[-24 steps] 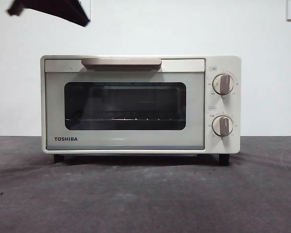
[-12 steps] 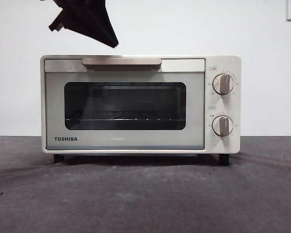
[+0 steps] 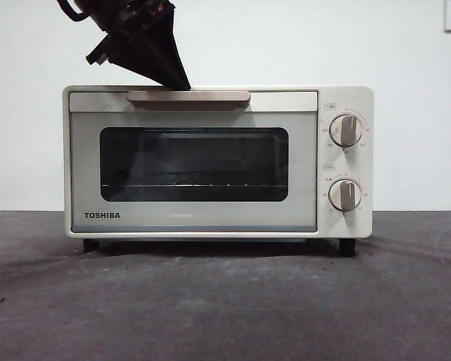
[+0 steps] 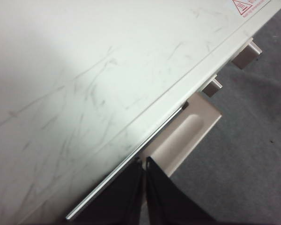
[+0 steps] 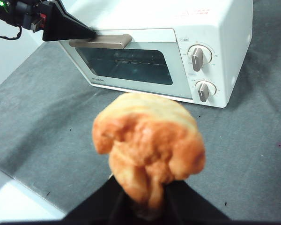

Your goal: The left arm flap open the oven, the right arm pick bread and place it into oven, the left arm flap close the oven

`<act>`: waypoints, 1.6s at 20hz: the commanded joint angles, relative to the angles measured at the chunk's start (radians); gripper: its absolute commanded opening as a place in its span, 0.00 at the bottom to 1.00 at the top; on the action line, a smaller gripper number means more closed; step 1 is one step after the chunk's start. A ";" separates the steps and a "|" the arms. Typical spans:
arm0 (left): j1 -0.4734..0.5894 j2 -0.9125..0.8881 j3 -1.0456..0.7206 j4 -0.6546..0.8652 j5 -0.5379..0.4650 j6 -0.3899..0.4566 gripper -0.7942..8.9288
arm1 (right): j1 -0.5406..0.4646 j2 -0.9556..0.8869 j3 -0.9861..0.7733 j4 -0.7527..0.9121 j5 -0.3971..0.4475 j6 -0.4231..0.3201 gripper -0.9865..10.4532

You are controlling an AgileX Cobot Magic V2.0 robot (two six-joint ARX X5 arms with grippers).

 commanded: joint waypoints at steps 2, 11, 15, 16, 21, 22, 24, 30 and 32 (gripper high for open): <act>-0.007 0.024 0.018 -0.022 -0.021 0.024 0.10 | 0.004 0.001 0.016 0.014 -0.002 0.018 0.11; -0.030 0.024 0.018 -0.158 -0.035 0.062 0.10 | 0.004 0.001 0.016 0.020 -0.002 0.018 0.11; -0.063 0.023 0.018 -0.207 -0.072 0.066 0.10 | 0.004 0.001 0.016 0.019 -0.002 0.019 0.11; -0.074 0.023 0.018 -0.222 -0.085 0.066 0.10 | 0.004 0.001 0.016 0.019 -0.002 0.019 0.11; -0.121 0.022 -0.005 -0.245 -0.131 0.064 0.10 | 0.004 0.001 0.016 0.019 -0.002 0.019 0.11; -0.129 0.022 -0.013 -0.245 -0.131 0.062 0.10 | 0.004 0.001 0.016 0.019 -0.002 0.019 0.11; -0.143 0.022 -0.024 -0.246 -0.131 0.058 0.10 | 0.004 0.001 0.016 0.019 -0.002 0.019 0.11; -0.187 -0.037 -0.109 -0.191 -0.139 0.015 0.10 | 0.004 0.001 0.016 0.019 -0.002 0.018 0.11; -0.191 -0.078 -0.171 -0.150 -0.139 -0.011 0.10 | 0.004 0.001 0.016 0.020 -0.002 0.018 0.11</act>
